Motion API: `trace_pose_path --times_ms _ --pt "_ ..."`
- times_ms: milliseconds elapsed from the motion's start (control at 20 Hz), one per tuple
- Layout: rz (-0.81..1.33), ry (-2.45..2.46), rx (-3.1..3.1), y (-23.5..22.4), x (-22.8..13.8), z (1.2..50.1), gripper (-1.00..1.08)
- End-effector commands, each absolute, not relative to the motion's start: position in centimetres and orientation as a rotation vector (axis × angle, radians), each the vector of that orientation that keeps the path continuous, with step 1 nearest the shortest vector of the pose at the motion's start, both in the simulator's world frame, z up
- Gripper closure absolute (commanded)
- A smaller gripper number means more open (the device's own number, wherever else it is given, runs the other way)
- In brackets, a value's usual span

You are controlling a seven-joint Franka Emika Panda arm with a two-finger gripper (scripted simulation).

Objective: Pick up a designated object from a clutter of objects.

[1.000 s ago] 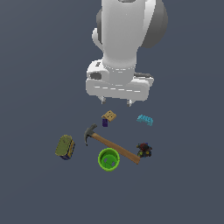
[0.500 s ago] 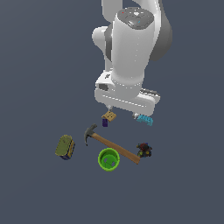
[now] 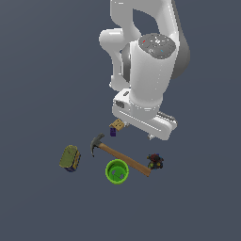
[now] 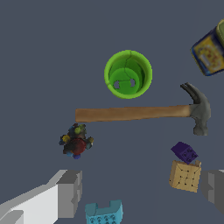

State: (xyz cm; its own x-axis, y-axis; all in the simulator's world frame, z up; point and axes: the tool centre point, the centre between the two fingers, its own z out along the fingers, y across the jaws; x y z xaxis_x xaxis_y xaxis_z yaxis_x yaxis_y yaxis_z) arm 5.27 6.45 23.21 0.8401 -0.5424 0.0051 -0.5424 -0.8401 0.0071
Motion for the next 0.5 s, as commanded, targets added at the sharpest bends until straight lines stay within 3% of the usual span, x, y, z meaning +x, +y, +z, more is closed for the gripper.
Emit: trace_pose_path --times_ms 0,450 --pt "0.004 -0.972 2.980 7.1 5.7 22.3 -0.92" --pt "0.002 -1.267 2.872 9.5 7.0 19.0 -0.92"
